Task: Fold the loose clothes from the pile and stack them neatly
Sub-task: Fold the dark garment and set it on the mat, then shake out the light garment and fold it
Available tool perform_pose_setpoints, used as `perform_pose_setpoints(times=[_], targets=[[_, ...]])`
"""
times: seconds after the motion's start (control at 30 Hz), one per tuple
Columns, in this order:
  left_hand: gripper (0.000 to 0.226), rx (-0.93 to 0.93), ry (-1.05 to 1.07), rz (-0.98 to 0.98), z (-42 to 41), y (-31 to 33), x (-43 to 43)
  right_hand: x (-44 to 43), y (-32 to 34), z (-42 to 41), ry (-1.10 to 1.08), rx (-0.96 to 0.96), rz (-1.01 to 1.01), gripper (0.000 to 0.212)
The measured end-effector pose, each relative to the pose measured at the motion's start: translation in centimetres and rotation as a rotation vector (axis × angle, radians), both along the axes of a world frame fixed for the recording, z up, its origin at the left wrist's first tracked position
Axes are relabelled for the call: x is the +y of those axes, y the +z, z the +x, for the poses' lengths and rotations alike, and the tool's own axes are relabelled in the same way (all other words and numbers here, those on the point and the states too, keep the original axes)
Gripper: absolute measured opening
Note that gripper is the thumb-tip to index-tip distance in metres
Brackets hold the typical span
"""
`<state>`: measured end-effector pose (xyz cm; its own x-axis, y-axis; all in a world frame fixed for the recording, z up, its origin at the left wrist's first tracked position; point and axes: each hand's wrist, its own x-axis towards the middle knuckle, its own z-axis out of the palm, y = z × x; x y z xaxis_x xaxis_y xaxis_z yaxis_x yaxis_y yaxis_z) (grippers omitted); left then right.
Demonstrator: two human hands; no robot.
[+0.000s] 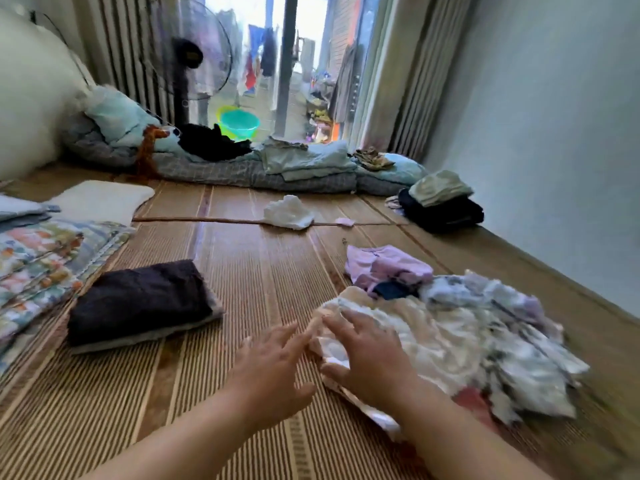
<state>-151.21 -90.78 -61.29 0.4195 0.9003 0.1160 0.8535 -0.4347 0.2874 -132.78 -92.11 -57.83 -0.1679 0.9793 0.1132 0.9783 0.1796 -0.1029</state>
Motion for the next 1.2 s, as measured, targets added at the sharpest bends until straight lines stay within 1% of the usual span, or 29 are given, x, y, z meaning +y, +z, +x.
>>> perform_pose_setpoints(times=[0.07, 0.17, 0.27, 0.33, 0.4, 0.47, 0.53, 0.63, 0.7, 0.73, 0.77, 0.83, 0.87, 0.93, 0.97, 1.03, 1.1, 1.13, 1.2], targets=[[0.084, 0.019, -0.095, -0.009, 4.3, 0.2, -1.8, -3.5, -0.1, 4.8, -0.113, 0.043, -0.024, 0.076], [0.082, 0.059, -0.18, -0.017, 9.6, 0.4, -3.7, -7.3, -0.5, 11.2, -0.259, 0.078, -0.069, 0.072], [0.082, 0.116, -0.219, -0.033, 14.4, 0.6, -4.4, -9.8, -1.2, 16.8, -0.393, 0.126, -0.123, 0.073], [0.082, 0.135, -0.216, -0.072, 16.6, 0.5, -4.2, -10.6, -2.1, 19.4, -0.449, 0.097, -0.172, 0.073], [0.08, 0.162, -0.2, -0.084, 18.5, 0.2, -3.2, -10.9, -3.1, 21.3, -0.474, 0.108, -0.21, 0.072], [0.072, 0.172, -0.166, -0.088, 19.6, -0.2, -1.8, -10.5, -4.2, 22.2, -0.468, 0.145, -0.237, 0.072], [0.066, 0.197, -0.124, -0.082, 20.2, -0.5, -0.3, -9.7, -4.9, 22.4, -0.447, 0.14, -0.251, 0.071], [0.063, 0.294, -0.065, -0.073, 20.2, -0.7, 1.8, -7.8, -5.6, 22.0, -0.404, 0.133, -0.233, 0.064], [0.046, 0.342, -0.038, -0.058, 19.9, -0.7, 3.0, -6.4, -5.9, 21.3, -0.378, 0.123, -0.216, 0.058], [0.035, 0.329, -0.006, -0.063, 19.7, -0.6, 3.5, -5.5, -6.2, 21.0, -0.375, 0.126, -0.213, 0.056], [0.028, 0.286, 0.033, -0.09, 19.6, -0.5, 3.9, -4.6, -6.3, 20.7, -0.394, 0.143, -0.215, 0.053], [0.023, 0.19, 0.09, -0.202, 19.4, -0.1, 4.3, -3.1, -6.4, 20.2, -0.479, 0.216, -0.192, 0.047], [0.021, 0.156, 0.101, -0.24, 19.3, 0.2, 4.2, -2.5, -6.2, 20.1, -0.54, 0.29, -0.186, 0.045], [0.011, 0.092, 0.1, -0.251, 18.9, 1.0, 4.1, -1.6, -5.3, 20.1, -0.654, 0.468, -0.157, 0.048], [0.011, 0.035, 0.107, -0.252, 18.5, 1.5, 4.0, -1.2, -4.6, 20.1, -0.656, 0.514, -0.149, 0.048], [0.017, -0.142, 0.141, -0.29, 17.6, 3.3, 4.0, -0.5, -2.4, 20.1, -0.537, 0.528, -0.132, 0.04], [0.019, -0.376, 0.161, -0.319, 16.7, 5.8, 4.2, 0.1, 1.0, 20.0, -0.44, 0.643, -0.009, 0.038], [0.02, -0.497, 0.168, -0.33, 16.4, 7.3, 4.3, 0.4, 3.0, 19.9, -0.411, 0.716, 0.067, 0.036], [0.022, -0.707, 0.16, -0.36, 15.7, 10.3, 4.2, 0.6, 7.4, 19.6, -0.335, 0.803, 0.197, 0.027]])
